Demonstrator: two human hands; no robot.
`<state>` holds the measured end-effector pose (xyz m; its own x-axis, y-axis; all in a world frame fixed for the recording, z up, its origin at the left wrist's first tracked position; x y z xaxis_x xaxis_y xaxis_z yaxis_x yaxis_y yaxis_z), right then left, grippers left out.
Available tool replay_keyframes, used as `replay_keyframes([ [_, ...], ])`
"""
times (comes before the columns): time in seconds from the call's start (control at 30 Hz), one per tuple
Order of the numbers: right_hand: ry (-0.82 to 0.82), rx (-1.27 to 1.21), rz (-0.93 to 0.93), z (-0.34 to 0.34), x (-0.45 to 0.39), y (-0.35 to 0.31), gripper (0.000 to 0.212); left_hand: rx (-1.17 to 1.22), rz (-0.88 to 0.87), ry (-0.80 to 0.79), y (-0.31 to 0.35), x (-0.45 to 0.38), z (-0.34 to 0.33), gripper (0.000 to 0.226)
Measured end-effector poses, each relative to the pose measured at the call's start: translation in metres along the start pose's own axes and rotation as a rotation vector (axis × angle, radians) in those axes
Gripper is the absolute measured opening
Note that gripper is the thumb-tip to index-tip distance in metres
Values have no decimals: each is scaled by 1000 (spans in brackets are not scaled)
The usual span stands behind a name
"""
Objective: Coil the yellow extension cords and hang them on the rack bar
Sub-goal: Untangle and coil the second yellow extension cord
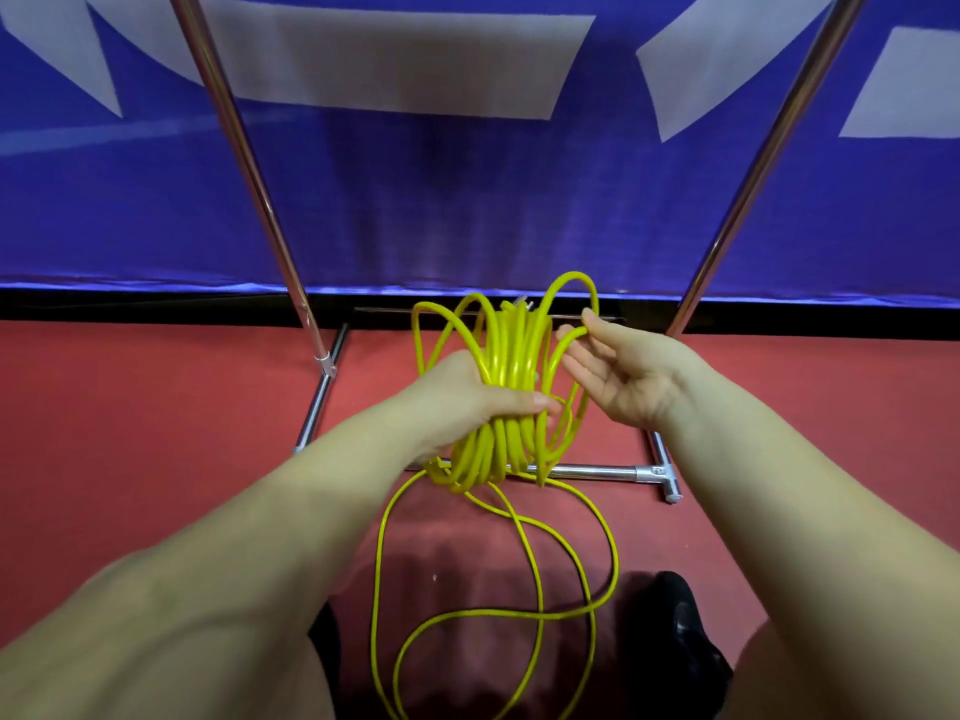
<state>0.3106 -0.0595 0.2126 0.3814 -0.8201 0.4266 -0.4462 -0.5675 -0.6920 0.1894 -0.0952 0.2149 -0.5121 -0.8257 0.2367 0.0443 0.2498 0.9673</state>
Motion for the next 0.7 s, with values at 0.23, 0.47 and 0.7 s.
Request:
replay_keyframes([
  [0.23, -5, 888, 52, -11, 3, -16, 49, 193, -46, 165, 2, -1, 18, 11],
  [0.47, -107, 1808, 222, -38, 8, 13, 33, 411, -64, 348, 2, 4, 50, 12],
  [0.7, -296, 1593, 130, -34, 7, 21, 21, 496, -118, 423, 6, 9, 67, 17],
])
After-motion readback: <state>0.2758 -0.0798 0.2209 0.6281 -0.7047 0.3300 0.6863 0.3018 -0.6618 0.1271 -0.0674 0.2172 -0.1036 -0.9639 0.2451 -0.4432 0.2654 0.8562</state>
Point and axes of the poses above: each hand's wrist, its own x-axis away from the middle knuckle, its own z-axis out of the back of the hand, y = z × x, the point moved 8 cm from there along -x, towards the middle knuckle, and after that the axes turned 15 degrees about -y, right-handed, at the moved point
